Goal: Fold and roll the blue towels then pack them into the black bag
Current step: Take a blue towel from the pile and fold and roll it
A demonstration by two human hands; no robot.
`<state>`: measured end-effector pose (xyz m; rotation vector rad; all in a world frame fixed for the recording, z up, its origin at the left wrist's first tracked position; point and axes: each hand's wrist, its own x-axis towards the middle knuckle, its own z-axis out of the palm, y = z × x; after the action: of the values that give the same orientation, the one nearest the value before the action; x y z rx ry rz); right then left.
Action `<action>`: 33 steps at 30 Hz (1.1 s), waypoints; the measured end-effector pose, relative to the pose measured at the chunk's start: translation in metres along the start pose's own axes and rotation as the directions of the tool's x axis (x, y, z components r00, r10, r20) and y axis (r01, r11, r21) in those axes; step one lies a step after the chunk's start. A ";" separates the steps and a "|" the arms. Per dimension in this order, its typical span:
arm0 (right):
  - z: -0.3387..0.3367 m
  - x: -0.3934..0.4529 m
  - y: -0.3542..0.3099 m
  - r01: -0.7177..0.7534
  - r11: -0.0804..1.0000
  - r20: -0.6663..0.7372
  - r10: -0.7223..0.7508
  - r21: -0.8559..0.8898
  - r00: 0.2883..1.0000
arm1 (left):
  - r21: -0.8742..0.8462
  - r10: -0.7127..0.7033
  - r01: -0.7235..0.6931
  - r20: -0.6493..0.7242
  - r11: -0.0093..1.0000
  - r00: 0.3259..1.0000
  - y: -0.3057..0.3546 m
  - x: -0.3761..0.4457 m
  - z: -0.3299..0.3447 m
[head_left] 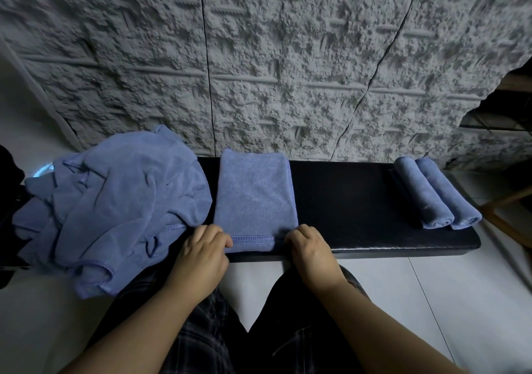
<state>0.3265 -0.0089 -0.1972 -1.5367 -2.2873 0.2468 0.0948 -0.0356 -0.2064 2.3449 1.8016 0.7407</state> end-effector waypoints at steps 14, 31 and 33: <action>0.001 0.000 0.006 -0.065 0.993 0.055 0.060 0.095 0.997 | -0.123 -0.072 0.077 0.042 0.989 0.996 -0.014 0.001 0.009; -0.009 0.001 0.006 -0.307 0.951 0.157 0.297 0.043 0.942 | -0.204 -0.332 0.348 0.110 0.915 0.937 -0.009 0.004 0.004; -0.011 -0.001 0.014 -0.353 0.935 0.175 0.343 0.031 0.923 | -0.171 -0.381 0.397 0.121 0.902 0.917 -0.012 0.004 0.001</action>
<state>0.3431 -0.0052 -0.1920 -1.9504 -2.0854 0.5560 0.0856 -0.0281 -0.2103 1.7861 1.9735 0.7055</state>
